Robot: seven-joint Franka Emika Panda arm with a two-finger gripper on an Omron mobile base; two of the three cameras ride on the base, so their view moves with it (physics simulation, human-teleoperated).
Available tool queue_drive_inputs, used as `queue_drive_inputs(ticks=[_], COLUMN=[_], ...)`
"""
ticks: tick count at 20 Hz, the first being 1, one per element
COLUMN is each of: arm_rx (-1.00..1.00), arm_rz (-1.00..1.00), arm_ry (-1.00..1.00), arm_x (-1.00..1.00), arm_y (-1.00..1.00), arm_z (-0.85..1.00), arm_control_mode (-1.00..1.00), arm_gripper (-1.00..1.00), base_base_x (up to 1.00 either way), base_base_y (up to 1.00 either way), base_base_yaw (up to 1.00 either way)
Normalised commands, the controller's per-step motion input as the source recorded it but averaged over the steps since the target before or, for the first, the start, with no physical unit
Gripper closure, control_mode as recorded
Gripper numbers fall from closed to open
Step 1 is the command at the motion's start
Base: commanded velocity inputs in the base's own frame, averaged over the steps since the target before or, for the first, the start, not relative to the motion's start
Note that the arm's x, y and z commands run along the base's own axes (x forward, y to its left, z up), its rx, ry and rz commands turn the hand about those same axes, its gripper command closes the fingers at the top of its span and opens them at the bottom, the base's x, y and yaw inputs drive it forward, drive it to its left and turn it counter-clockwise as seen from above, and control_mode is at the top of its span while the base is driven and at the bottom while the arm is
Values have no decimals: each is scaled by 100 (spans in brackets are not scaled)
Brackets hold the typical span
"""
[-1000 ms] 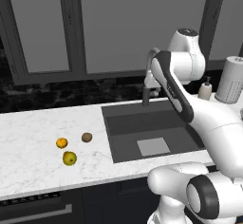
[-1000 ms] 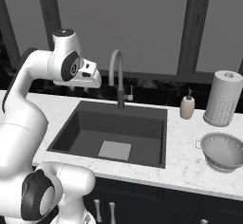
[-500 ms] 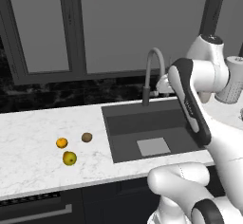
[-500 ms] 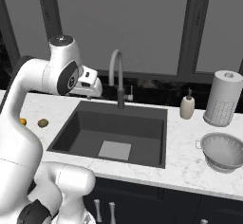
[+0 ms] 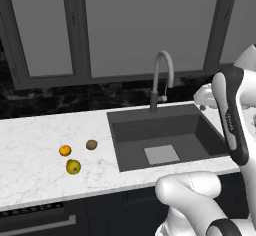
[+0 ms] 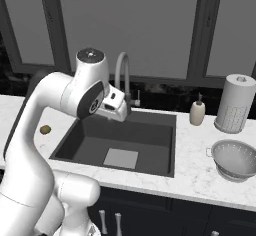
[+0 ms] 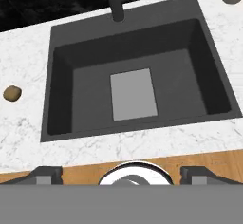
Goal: Put the colander in the sink, put the kiwi, pear, tangerine in the colander, and turn on the sink faucet and pour water over the colander.
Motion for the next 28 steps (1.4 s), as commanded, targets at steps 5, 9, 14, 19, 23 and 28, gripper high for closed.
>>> queue_drive_inputs(ticks=[5, 9, 14, 19, 23, 28], arm_rx=[0, 0, 0, -5, -19, -12], arm_rz=[-3, 27, 24, 12, 2, 2], arm_ry=[14, 0, 3, 14, 21, 14], arm_x=[-12, -4, -4, -3, 1, 1], arm_y=[-85, -93, -89, -76, -58, -65], arm_z=[-5, -16, -19, -33, -42, -48], arm_control_mode=[-100, -100, -100, -100, -100, -100], arm_gripper=[-100, -100, -100, -100, -100, -100], base_base_x=[0, 0, 0, 0, 0, 0], base_base_y=[0, 0, 0, 0, 0, 0], base_base_yaw=[0, 0, 0, 0, 0, 0])
